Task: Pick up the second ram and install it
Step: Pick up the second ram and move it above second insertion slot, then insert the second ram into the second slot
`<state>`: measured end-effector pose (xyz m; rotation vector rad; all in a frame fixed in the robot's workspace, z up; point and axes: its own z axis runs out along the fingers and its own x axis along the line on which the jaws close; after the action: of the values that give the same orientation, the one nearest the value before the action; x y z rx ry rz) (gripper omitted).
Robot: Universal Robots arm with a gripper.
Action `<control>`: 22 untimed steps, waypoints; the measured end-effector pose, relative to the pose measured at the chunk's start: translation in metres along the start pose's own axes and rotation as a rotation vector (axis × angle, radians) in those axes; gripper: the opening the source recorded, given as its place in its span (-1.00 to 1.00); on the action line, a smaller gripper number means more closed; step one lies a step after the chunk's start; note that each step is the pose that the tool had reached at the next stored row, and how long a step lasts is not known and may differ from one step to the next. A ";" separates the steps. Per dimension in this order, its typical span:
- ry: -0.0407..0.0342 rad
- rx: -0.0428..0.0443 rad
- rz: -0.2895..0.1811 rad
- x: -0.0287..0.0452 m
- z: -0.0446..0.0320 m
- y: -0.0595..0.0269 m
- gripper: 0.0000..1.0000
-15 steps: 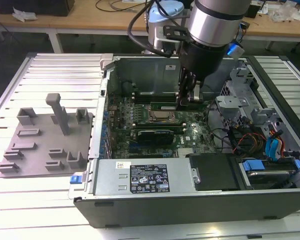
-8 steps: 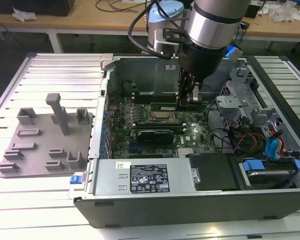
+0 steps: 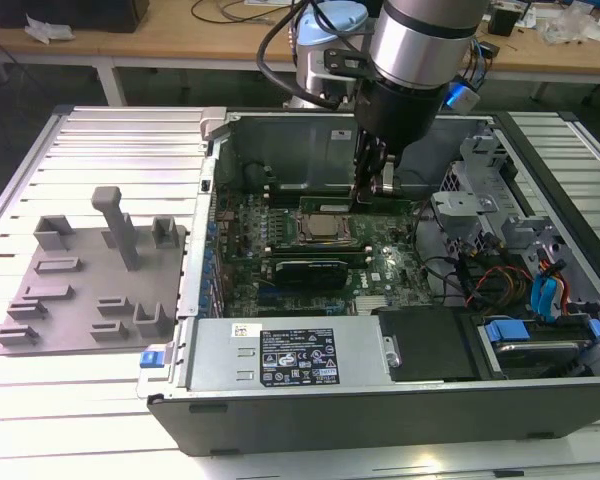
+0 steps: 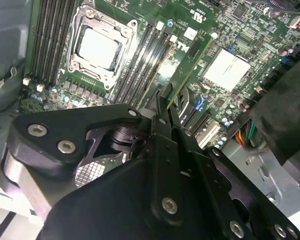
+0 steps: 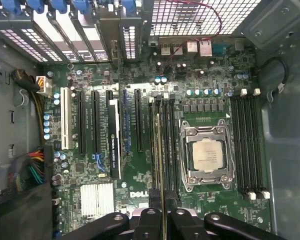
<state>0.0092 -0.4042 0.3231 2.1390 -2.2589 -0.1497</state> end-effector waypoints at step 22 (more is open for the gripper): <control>-0.0322 -0.0018 -0.003 0.0000 0.0073 -0.0002 -0.77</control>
<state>0.0088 -0.4039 0.3159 2.1544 -2.2722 -0.1876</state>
